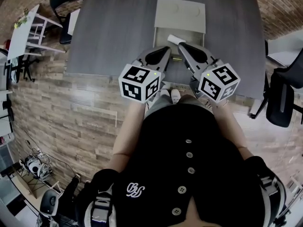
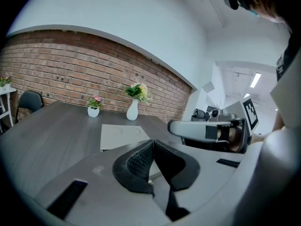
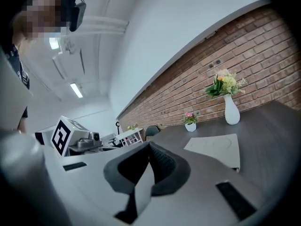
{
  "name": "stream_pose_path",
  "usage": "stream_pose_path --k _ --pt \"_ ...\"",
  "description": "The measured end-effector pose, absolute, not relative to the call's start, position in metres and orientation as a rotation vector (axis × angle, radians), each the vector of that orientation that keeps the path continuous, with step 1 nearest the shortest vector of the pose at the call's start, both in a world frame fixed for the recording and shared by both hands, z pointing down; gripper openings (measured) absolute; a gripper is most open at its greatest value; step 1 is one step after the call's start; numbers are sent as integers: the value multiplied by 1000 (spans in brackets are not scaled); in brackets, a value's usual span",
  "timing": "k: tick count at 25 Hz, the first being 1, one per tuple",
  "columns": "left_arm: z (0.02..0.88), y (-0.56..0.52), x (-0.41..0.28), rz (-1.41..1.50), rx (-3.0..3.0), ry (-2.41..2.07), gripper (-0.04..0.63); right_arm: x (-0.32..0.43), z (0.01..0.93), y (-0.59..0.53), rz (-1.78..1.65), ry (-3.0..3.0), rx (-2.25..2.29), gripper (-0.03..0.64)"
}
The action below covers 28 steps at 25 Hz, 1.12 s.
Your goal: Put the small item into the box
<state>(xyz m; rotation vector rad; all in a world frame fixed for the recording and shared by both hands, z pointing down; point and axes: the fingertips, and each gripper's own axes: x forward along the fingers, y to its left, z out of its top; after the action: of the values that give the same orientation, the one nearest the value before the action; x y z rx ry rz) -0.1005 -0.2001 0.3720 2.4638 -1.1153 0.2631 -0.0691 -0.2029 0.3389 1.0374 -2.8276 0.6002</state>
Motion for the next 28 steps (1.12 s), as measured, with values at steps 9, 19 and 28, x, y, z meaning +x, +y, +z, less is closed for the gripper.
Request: stream_pose_path --k 9,19,28 --pt "376 -197 -109 318 2460 -1144 14 -82 349 -191 640 -2831 987 0" --pt "384 -197 -112 348 2443 -1148 14 -87 357 -189 600 -2806 952 0" --pt "387 -198 -108 348 2442 -1132 14 -84 365 -193 581 -2752 975 0"
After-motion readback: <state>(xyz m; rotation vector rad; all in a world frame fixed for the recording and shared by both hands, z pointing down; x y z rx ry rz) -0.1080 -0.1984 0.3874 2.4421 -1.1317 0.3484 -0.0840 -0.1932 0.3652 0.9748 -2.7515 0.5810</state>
